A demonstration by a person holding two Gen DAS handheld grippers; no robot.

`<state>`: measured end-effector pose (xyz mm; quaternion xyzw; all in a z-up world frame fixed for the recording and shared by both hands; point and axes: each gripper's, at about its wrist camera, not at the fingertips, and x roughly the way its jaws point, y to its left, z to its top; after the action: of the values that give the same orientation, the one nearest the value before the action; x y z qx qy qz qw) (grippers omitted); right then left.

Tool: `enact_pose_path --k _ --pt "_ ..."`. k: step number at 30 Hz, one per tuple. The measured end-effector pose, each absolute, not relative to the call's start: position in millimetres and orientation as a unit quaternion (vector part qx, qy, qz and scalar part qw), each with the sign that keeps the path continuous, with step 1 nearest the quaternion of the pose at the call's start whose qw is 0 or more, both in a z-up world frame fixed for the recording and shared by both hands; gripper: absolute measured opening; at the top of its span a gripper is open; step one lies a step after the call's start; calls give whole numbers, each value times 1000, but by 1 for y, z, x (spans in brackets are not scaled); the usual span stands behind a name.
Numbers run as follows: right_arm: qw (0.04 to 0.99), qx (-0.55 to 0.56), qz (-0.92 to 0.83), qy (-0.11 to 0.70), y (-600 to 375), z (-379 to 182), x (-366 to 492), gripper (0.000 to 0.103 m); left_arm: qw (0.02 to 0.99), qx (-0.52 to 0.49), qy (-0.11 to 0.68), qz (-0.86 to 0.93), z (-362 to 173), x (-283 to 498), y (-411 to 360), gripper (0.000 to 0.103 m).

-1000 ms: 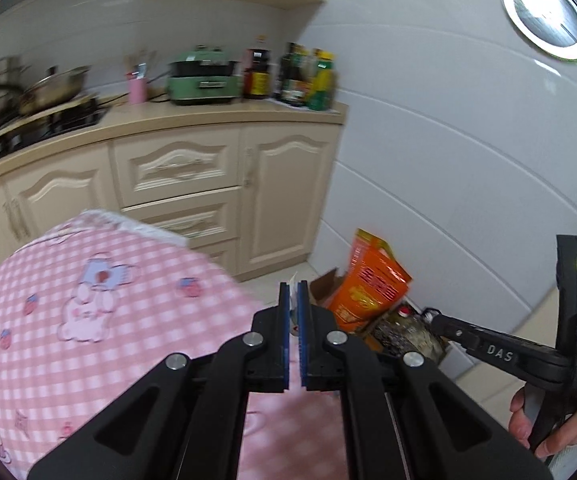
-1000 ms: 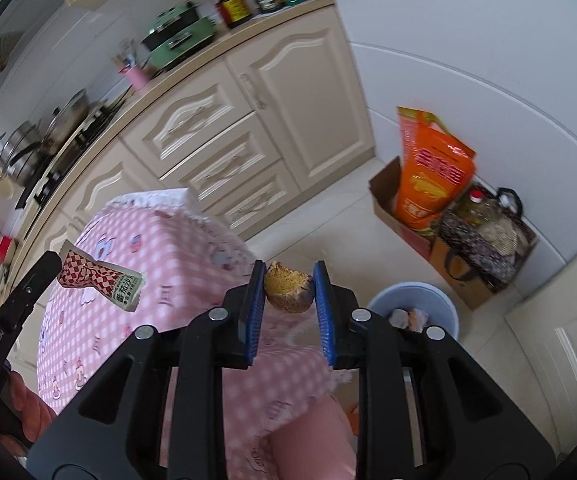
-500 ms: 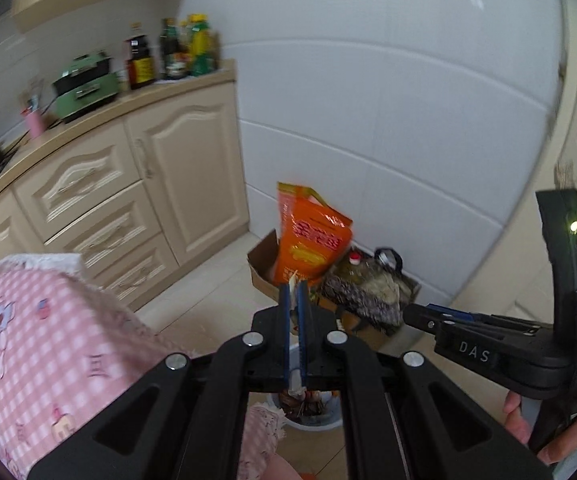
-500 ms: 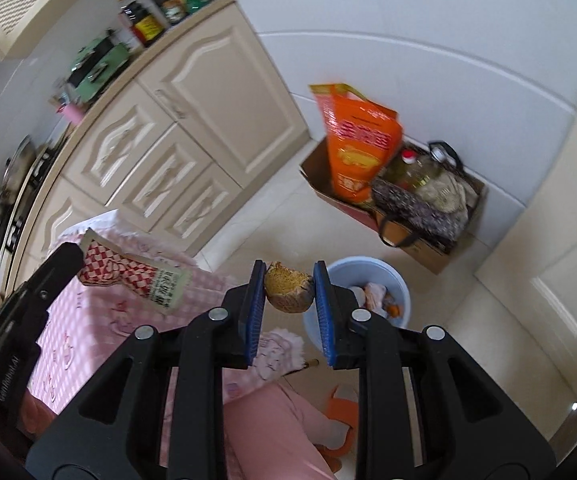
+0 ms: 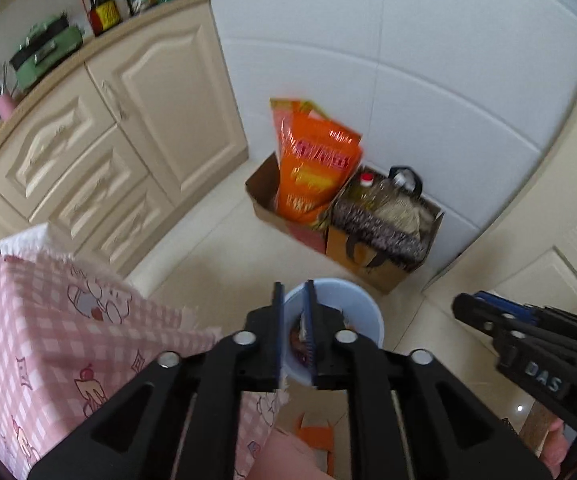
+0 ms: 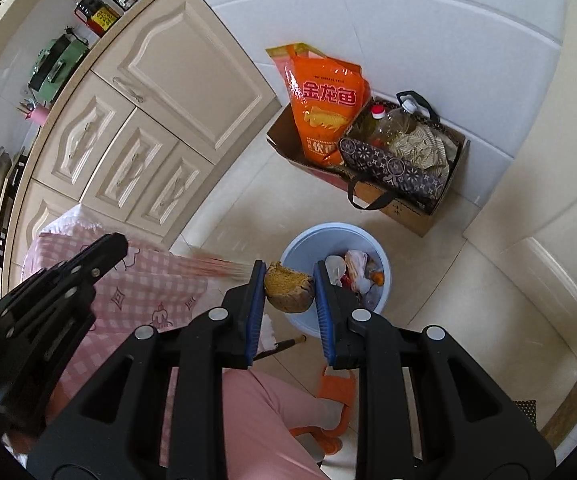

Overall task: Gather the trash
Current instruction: 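Open both tools to drop the wrapper and walnut into the bin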

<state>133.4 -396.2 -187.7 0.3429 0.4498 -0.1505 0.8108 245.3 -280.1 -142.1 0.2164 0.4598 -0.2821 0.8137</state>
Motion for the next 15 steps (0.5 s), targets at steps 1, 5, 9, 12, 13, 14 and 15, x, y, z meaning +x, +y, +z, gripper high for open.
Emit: enact_pose_path --k 1,5,9,12,13,14,15 --pt "811 342 -150 451 -395 -189 135 24 812 210 468 -279 -145 252 -276 19" --pt "811 330 -144 460 -388 -192 145 24 816 194 476 -266 -145 261 -264 21" --pt "816 311 -131 469 -378 -188 160 30 815 186 485 -257 -146 268 -258 27" --pt "824 302 -129 462 -373 -182 165 65 817 176 489 -252 -145 271 -250 30" --pt "830 294 -133 455 -371 -178 165 65 817 173 489 -251 -145 272 -248 31" --pt "832 284 -136 455 -368 -176 165 65 818 169 489 -251 -144 272 -246 31" --pt "834 277 -137 457 -366 -175 166 65 818 167 490 -251 -143 273 -245 31"
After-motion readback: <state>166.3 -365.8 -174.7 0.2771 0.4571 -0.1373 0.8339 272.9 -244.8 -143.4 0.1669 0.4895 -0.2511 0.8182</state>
